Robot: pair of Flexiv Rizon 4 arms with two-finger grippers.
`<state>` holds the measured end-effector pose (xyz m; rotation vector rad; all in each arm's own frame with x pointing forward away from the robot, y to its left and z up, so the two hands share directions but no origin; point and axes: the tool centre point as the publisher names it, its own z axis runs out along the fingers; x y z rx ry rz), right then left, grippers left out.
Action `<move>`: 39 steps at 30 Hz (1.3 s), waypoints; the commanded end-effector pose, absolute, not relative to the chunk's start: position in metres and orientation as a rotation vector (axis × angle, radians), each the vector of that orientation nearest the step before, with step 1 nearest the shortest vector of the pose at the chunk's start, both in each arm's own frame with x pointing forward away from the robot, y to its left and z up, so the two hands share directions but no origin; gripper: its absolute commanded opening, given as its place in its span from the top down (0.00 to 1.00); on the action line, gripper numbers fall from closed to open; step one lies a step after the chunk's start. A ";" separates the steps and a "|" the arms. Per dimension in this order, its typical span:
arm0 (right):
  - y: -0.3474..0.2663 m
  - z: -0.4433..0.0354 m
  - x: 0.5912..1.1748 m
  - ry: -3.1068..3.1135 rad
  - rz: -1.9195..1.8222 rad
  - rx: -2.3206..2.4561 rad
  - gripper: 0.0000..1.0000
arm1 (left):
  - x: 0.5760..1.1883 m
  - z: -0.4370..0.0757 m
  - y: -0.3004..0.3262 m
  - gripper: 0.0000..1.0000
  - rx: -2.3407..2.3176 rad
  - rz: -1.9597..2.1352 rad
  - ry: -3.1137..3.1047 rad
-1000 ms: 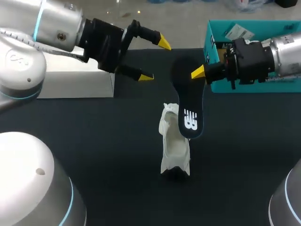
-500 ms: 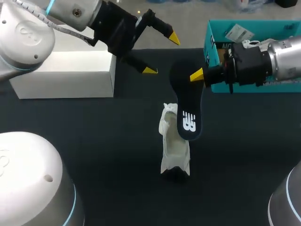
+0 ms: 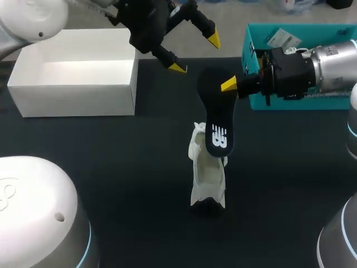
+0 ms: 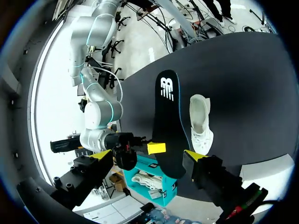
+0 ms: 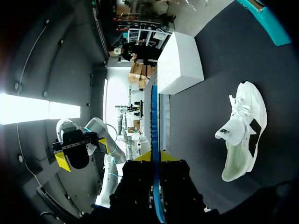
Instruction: Take the shoe out of the shoebox, open the shoe tongue, remove and reinsert the insole, then place the shoe into the shoebox
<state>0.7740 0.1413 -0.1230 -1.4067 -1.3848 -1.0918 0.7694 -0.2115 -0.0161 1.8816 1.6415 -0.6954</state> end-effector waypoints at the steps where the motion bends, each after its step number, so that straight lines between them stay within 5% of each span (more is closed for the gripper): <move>1: 0.151 -0.123 0.780 -1.377 -1.114 -1.406 1.00 | 0.786 -0.009 -0.228 0.00 2.310 -0.283 1.823; 39: 0.151 -0.105 0.798 -1.278 -1.243 -1.393 1.00 | 0.785 -0.023 -0.226 0.00 2.360 0.059 1.976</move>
